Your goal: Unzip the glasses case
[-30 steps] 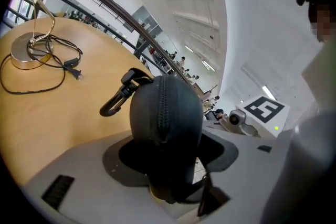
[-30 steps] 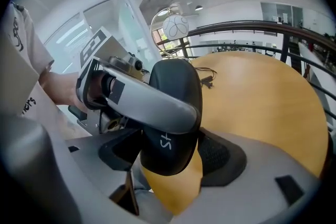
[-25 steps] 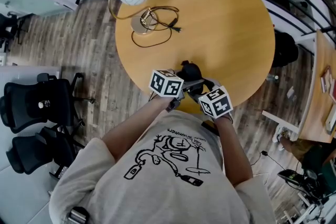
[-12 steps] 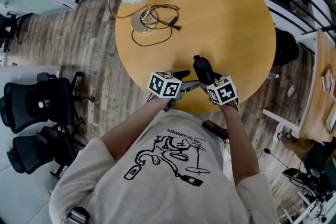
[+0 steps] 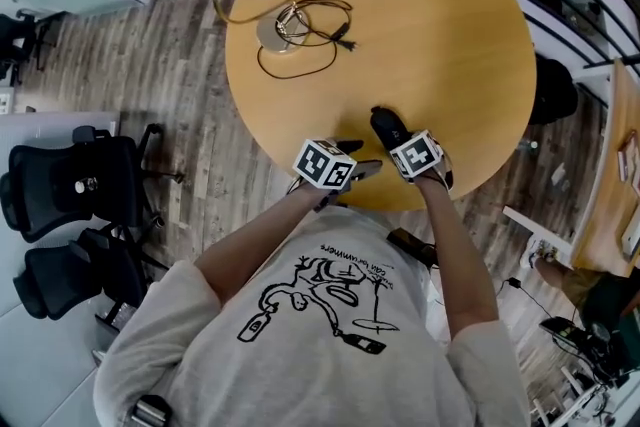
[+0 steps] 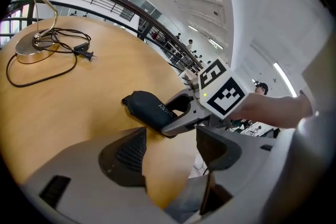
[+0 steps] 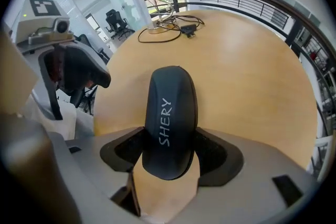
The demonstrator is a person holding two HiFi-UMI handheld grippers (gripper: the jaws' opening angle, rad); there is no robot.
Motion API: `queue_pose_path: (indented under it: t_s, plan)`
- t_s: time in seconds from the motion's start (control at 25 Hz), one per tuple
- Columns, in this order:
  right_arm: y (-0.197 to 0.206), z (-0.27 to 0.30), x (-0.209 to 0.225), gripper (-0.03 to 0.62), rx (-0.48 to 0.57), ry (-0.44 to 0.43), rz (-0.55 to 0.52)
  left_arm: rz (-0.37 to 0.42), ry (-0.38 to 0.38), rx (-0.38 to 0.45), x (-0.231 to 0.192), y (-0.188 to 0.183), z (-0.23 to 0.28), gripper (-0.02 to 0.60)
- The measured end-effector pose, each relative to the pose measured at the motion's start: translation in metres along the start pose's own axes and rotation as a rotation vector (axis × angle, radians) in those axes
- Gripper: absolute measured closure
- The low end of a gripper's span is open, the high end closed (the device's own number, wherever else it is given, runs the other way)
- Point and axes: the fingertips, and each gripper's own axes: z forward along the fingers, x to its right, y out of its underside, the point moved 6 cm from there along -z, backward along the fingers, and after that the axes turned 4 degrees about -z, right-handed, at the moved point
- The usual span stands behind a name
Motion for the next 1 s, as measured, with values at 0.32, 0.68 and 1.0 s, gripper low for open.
queue_pose_path:
  t_s: [0.32, 0.68, 1.0]
  plan:
    - [-0.006, 0.001, -0.001, 0.283, -0.010, -0.038, 0.013, 0.005, -0.011, -0.015, -0.002, 0.006, 0.001, 0.281]
    - [0.000, -0.045, 0.001, 0.281, 0.194, -0.034, 0.124, 0.043, -0.014, 0.017, 0.005, -0.004, -0.011, 0.316]
    - [-0.007, -0.134, -0.018, 0.393, 0.510, 0.029, 0.189, 0.126, 0.026, 0.157, 0.048, -0.046, -0.044, 0.420]
